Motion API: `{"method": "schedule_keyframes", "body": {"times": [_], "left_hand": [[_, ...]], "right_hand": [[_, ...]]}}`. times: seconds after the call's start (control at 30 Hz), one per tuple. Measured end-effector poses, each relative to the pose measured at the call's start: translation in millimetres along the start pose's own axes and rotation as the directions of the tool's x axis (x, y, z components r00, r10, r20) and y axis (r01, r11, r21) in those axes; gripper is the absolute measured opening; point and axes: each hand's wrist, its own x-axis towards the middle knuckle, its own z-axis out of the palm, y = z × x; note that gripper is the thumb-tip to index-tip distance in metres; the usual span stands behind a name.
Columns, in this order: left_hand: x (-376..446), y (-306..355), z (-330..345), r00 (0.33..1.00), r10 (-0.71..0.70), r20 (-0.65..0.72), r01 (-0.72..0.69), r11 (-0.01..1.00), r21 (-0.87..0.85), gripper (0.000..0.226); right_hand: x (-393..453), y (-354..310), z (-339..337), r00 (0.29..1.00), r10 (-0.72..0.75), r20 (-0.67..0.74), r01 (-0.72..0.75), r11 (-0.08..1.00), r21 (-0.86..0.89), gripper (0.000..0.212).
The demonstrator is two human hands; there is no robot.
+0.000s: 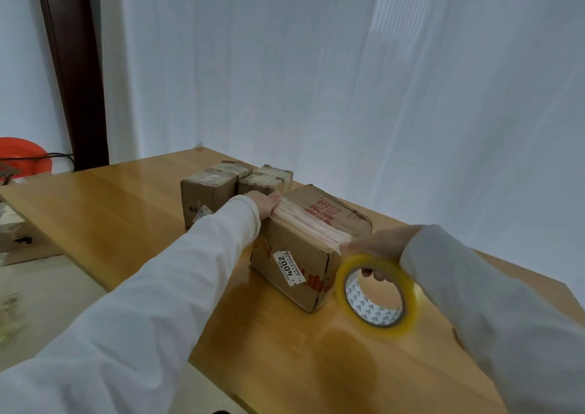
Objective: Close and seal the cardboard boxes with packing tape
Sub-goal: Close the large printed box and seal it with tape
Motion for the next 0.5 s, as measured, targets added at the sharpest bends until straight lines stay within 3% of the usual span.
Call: {"method": "schedule_keyframes", "body": {"times": [0.13, 0.23, 0.3, 0.33, 0.4, 0.5], "left_hand": [[-6.0, -3.0, 0.6, 1.000, 0.010, -0.004, -0.010, 1.000, -0.004, 0.067], [-8.6, -1.1, 2.3, 0.995, 0.039, -0.087, -0.038, 0.999, 0.015, 0.063], [-16.3, 6.9, 3.9, 0.967, 0.106, -0.232, -0.028, 0.948, 0.316, 0.052], [-21.2, 15.5, 5.5, 0.935, 0.207, -0.289, -0.026, 0.850, 0.526, 0.046], [-32.5, 37.8, 14.8, 0.853, 0.462, -0.243, -0.164, 0.679, 0.715, 0.051], [-43.7, 65.8, 38.4, 0.773, 0.634, 0.009, -0.527, 0.634, 0.565, 0.064]], "right_hand": [[18.1, 23.2, 6.2, 1.000, -0.025, 0.001, 0.025, 0.997, 0.069, 0.046], [21.2, 26.9, 7.7, 0.999, -0.037, -0.028, 0.040, 0.992, 0.123, 0.047], [21.5, 30.0, 10.6, 0.998, -0.049, -0.029, 0.054, 0.983, 0.176, 0.044], [23.4, 32.3, 10.5, 0.998, -0.048, -0.033, 0.054, 0.982, 0.183, 0.043], [24.0, 32.0, 10.3, 0.998, -0.045, -0.054, 0.054, 0.982, 0.180, 0.042], [19.7, 29.9, 9.3, 0.979, -0.144, -0.145, 0.153, 0.987, 0.055, 0.041]]}}
